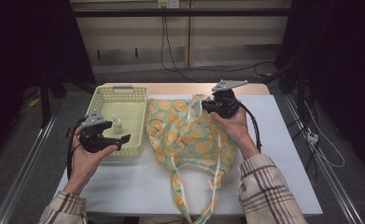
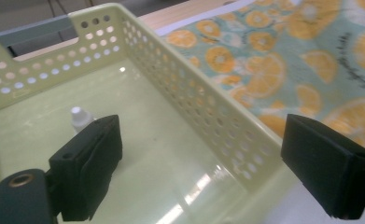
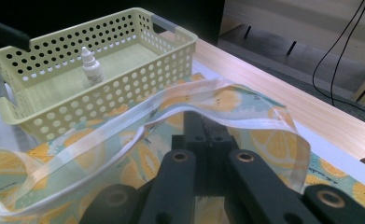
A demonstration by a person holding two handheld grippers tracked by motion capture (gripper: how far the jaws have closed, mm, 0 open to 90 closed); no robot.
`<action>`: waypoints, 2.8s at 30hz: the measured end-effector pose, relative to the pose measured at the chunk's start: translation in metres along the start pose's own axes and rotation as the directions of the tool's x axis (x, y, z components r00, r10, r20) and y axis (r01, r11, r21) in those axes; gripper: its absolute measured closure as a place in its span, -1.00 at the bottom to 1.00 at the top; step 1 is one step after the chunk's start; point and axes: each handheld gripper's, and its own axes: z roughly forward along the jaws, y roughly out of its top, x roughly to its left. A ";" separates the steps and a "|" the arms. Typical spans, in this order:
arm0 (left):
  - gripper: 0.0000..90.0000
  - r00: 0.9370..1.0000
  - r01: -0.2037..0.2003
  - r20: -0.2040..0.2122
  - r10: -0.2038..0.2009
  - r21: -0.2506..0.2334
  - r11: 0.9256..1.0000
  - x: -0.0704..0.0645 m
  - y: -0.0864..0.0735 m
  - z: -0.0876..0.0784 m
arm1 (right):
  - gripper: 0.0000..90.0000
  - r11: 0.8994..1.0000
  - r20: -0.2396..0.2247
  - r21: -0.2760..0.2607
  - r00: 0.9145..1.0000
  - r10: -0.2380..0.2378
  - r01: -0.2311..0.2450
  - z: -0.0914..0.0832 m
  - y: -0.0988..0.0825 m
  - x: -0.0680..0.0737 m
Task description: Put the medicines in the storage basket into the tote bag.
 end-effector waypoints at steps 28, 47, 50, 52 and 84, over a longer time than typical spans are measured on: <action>-0.59 0.993 0.052 -0.115 -0.036 0.140 0.989 0.067 0.017 0.068 | 1.00 1.000 -0.008 0.023 1.000 -0.002 0.002 0.007 -0.002 -0.001; 0.00 0.993 0.070 -0.111 -0.036 0.320 0.945 0.075 0.004 0.090 | 1.00 1.000 -0.011 0.029 1.000 0.003 -0.002 0.009 -0.003 -0.003; 0.24 0.994 0.061 -0.104 -0.028 0.333 0.941 0.076 0.003 0.091 | 1.00 1.000 -0.009 0.029 1.000 0.003 -0.003 0.010 -0.004 -0.003; 0.33 0.994 0.057 -0.103 -0.023 0.342 0.938 0.075 0.003 0.092 | 1.00 0.999 -0.009 0.033 1.000 0.008 -0.007 0.012 -0.005 -0.004; 0.34 0.998 0.018 -0.056 -0.014 0.070 0.997 0.056 0.035 0.033 | 1.00 0.999 0.001 0.043 1.000 0.012 -0.012 0.013 -0.005 -0.005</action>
